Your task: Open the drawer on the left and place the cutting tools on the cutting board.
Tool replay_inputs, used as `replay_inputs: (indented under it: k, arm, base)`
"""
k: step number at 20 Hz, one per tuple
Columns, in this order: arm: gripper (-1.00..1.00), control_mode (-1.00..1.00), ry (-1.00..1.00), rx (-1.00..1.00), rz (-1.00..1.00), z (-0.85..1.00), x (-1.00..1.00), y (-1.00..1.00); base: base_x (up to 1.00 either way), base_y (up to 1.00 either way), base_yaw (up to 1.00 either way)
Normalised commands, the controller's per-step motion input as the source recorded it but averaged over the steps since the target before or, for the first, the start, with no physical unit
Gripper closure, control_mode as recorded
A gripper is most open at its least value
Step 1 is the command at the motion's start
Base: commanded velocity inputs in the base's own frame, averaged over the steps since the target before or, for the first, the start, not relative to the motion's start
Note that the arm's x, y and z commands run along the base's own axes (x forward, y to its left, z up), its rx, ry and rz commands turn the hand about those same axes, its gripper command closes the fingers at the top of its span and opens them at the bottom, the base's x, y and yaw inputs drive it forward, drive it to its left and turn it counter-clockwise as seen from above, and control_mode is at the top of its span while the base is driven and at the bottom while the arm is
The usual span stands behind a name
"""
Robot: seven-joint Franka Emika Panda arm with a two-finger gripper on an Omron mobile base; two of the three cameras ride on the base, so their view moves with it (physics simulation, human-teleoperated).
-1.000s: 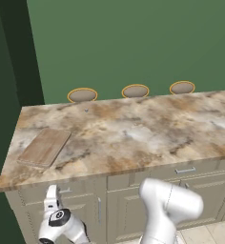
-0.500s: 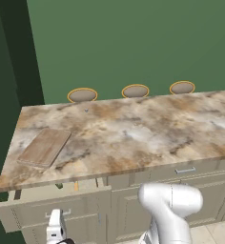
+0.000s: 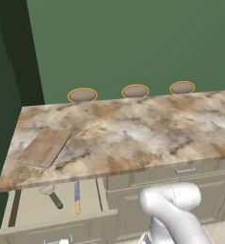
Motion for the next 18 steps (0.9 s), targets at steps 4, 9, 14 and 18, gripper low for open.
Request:
replay_inputs:
  k: [4,9,14,18]
  arm:
    - [1.00,-1.00,-0.03,0.01,0.00,-0.09,-1.00,-0.38]
    - [-1.00,-1.00,-0.02,0.00,0.00,-0.05,-1.00,-0.30]
    - [-1.00,-1.00,0.00,0.00,0.00,0.00,-1.00,-0.18]
    - [-1.00,-1.00,-0.01,0.03,0.00,0.01,-1.00,-0.28]
  base:
    - [0.00,0.00,0.00]
    - [0.00,0.00,0.00]
    - [0.00,0.00,0.00]
    - [0.00,0.00,0.00]
